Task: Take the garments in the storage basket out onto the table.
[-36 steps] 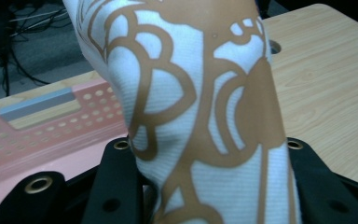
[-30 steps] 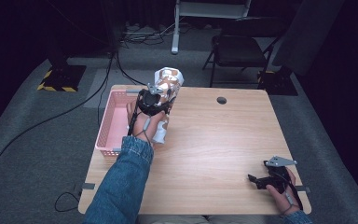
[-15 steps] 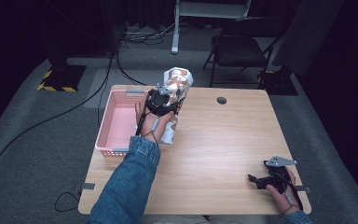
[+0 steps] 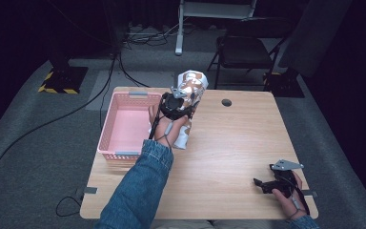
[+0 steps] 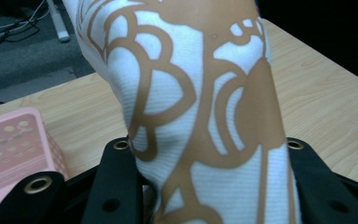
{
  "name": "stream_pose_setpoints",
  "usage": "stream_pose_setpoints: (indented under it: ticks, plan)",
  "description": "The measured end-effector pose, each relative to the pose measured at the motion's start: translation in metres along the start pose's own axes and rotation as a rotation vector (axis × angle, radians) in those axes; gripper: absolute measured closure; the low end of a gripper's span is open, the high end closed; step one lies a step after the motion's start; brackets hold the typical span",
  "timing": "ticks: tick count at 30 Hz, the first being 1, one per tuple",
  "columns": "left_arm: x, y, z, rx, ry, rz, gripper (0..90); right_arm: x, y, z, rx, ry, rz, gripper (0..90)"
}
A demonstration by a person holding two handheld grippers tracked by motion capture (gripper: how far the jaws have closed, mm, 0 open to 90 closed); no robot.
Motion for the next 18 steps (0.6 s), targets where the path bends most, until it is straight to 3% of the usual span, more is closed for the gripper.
stream_pose_setpoints:
  ticks: [18]
  plan:
    - [-0.029, 0.017, 0.002, -0.008, -0.003, 0.058, 59.2, 0.000, 0.000, 0.000, 0.000, 0.000, 0.000, 0.0]
Point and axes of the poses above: each handheld gripper's, and its own axes: y roughly forward along the jaws, z roughly out of its underside, x roughly to its left, the point moved 1 cm from there along y, roughly forward along the jaws, and after that the axes turned 14 degrees about -z, right-handed, at the moved point
